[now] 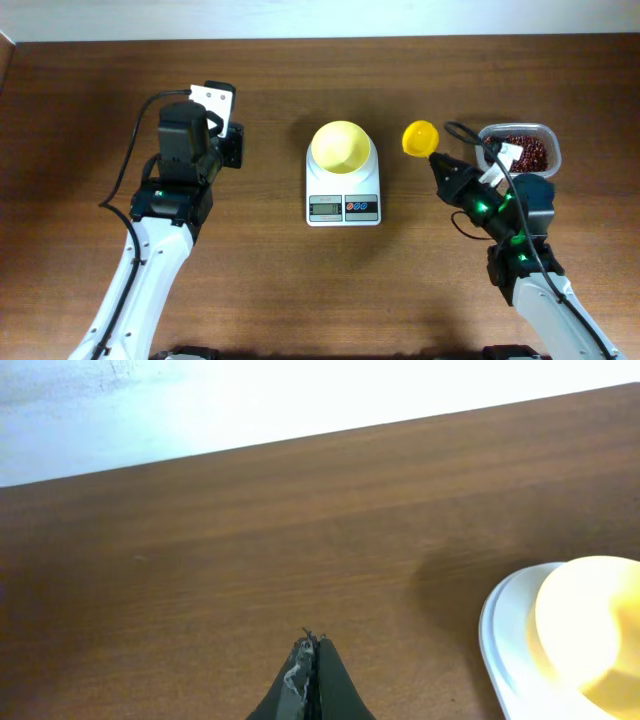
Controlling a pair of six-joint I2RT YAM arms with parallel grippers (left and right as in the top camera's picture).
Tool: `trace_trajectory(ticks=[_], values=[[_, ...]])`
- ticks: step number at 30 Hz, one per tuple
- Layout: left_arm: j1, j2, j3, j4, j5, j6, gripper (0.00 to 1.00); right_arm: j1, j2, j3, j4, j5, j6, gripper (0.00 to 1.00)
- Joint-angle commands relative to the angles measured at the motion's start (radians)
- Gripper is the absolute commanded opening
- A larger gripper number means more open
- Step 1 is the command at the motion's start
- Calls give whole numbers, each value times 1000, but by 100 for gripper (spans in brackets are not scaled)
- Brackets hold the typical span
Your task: Scoop item into bowl and weigh 50g on scale
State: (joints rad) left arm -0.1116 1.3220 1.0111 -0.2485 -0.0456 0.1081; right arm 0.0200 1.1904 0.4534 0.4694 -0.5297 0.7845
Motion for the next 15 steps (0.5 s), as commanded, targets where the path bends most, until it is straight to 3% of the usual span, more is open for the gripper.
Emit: trace_trajectory(ticks=[1, 6, 7, 9, 10, 15], values=[[3, -8, 5, -3, 29, -13, 1, -7, 2, 5, 24, -116, 21, 4], [3, -8, 5, -43, 50, -13, 28, -7, 2, 5, 14, -144, 20, 4], [3, -8, 5, -62, 50, -13, 43, -7, 2, 5, 14, -144, 20, 4], [3, -8, 5, -111, 49, -13, 93, -7, 2, 5, 12, -144, 20, 4], [3, -8, 5, -122, 50, -13, 99, -7, 2, 5, 5, -144, 20, 4], [3, -30, 5, -145, 50, -13, 99, -7, 2, 5, -9, -146, 17, 4]])
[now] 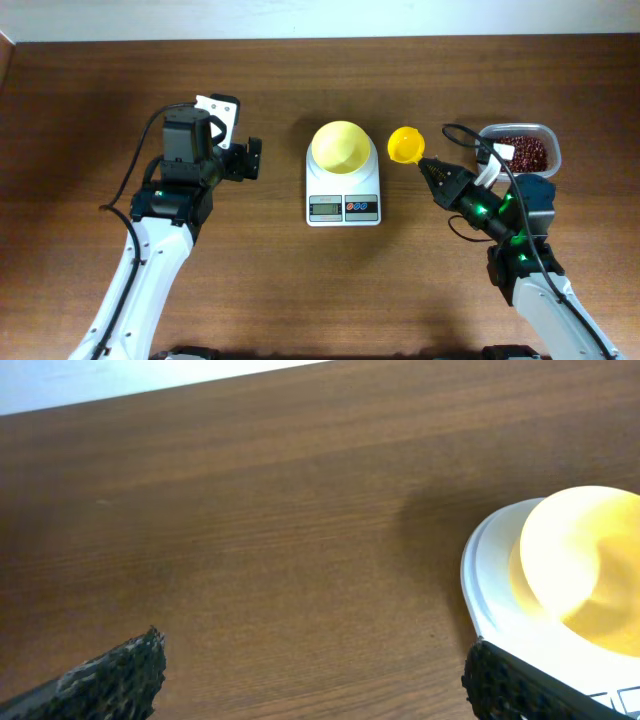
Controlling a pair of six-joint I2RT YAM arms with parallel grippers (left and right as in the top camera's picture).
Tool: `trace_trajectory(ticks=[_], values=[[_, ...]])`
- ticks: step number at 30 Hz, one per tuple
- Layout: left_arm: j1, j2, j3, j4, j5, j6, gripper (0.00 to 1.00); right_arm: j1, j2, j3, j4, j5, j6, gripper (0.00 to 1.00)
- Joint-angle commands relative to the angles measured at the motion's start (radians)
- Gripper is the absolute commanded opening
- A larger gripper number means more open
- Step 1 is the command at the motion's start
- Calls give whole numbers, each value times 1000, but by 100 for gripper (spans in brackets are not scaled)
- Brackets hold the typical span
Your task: Scoop item into bowl and weigh 50g on scale
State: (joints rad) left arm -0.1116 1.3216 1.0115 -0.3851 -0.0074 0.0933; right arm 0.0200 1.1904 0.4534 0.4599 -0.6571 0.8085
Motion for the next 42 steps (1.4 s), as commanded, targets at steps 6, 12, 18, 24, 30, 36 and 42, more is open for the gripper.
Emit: trace_trajectory(ticks=[6, 12, 18, 24, 30, 36, 42], values=[[3, -150, 5, -81, 11, 2, 99, -7, 2, 5, 0, -28, -7, 4], [3, -163, 5, -81, 11, 2, 99, -7, 2, 5, 0, -28, -7, 4], [3, -163, 5, -82, 11, 2, 99, -7, 2, 5, 0, -28, -8, 4], [3, -163, 5, -81, 11, 2, 99, -7, 2, 5, -10, -29, -8, 4], [3, -163, 5, -81, 11, 2, 99, -7, 2, 5, -22, -29, -8, 4], [3, -211, 5, -81, 11, 2, 99, -7, 2, 5, -26, -40, -8, 4], [3, -217, 5, -106, 11, 2, 99, -7, 2, 5, -26, -40, -8, 4]])
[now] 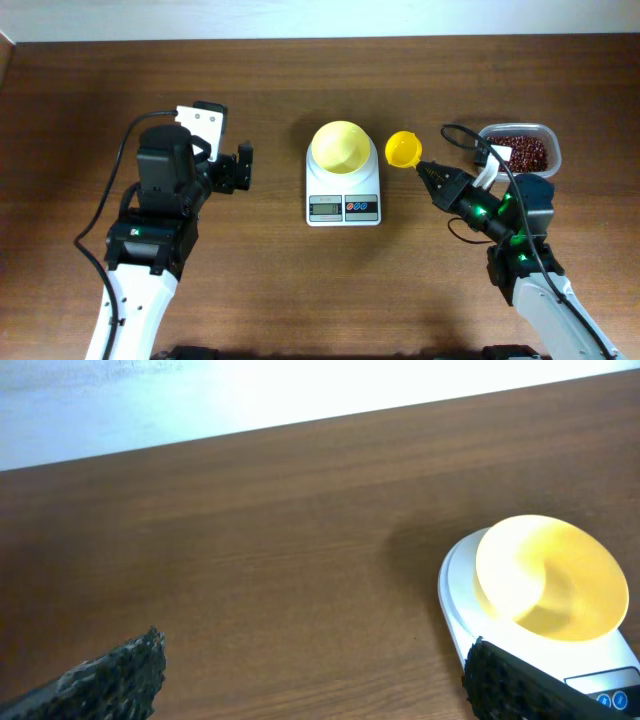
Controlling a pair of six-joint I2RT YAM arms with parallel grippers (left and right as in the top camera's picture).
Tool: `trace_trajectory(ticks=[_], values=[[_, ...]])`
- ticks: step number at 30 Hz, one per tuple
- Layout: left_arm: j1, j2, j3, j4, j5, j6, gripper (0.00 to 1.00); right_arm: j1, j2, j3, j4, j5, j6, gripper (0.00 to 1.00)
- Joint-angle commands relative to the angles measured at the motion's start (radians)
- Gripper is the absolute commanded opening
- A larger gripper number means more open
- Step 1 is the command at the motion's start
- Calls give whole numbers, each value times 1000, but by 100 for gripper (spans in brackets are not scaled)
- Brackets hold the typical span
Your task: Scoop item into bowl and weigh 50g on scale
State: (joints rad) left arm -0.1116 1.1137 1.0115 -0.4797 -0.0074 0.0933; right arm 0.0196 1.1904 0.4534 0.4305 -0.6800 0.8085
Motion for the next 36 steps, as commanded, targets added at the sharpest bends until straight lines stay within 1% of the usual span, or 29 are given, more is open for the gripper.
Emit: trace_trajectory(ticks=[1, 5, 11, 15, 19, 22, 25, 30, 33, 36], values=[[3, -9, 5, -14, 11, 2, 99, -7, 2, 5, 3, -17, -8, 4], [3, -9, 5, -20, 11, 2, 99, -7, 2, 5, 0, -17, -8, 4], [3, -9, 5, -113, 11, 2, 99, -7, 2, 5, -8, -17, -19, 4], [3, -9, 5, -121, 11, 2, 99, -7, 2, 5, -11, -17, -19, 4], [3, -9, 5, -136, 11, 2, 99, -7, 2, 5, -69, -17, -73, 4], [3, -9, 5, -151, 11, 2, 99, -7, 2, 5, -72, -16, -125, 4], [3, -5, 4, -192, 11, 2, 99, -7, 2, 5, -75, -16, -126, 4], [3, 31, 4, -166, 11, 2, 99, -7, 2, 5, -76, -16, -125, 4], [3, 72, 4, -150, 11, 79, 99, -7, 2, 5, -75, -16, -125, 4], [3, 116, 4, -105, 13, 89, 99, -7, 2, 5, -75, 10, -124, 4]])
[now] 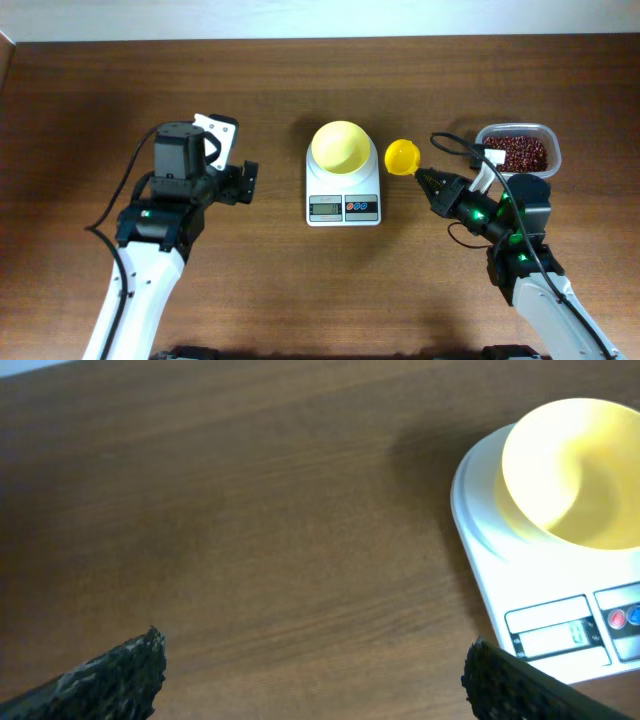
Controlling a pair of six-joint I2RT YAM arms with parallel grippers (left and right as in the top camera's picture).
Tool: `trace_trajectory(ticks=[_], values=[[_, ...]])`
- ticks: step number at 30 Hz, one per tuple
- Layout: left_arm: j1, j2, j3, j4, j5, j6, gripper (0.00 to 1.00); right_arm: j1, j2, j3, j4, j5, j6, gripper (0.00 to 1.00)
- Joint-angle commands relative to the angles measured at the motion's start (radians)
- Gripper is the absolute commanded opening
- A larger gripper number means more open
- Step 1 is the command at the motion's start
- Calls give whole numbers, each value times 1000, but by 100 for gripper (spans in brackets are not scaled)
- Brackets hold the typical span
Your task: Scoop item into bowl and weigh 50g on scale
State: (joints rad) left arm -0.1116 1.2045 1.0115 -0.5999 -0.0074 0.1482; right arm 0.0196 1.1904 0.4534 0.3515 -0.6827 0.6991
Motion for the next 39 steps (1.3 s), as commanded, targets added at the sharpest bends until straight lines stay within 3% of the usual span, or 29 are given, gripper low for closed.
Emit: trace_trajectory(ticks=[1, 6, 12, 18, 24, 29, 31, 39], values=[[3, 30, 4, 16, 31, 35, 99, -7, 2, 5, 4, 21, -15, 4], [3, 30, 4, 13, 332, 215, 99, -7, 2, 5, 3, 25, -15, 4], [3, 29, 12, -65, 552, 356, 99, -7, 2, 5, 3, 25, -15, 4], [3, 29, 169, -342, 532, 561, 99, -7, 2, 5, 3, 25, -15, 4], [3, 30, 171, -359, 388, 561, 99, -7, 2, 5, 3, 24, -15, 4], [3, 30, 171, -357, 441, 562, 99, -7, 2, 5, 3, 24, -15, 4], [3, 29, 171, -380, 507, 630, 99, -7, 2, 5, 3, 24, -15, 4], [3, 29, 172, -426, 517, 669, 99, -7, 2, 5, 3, 24, -15, 4]])
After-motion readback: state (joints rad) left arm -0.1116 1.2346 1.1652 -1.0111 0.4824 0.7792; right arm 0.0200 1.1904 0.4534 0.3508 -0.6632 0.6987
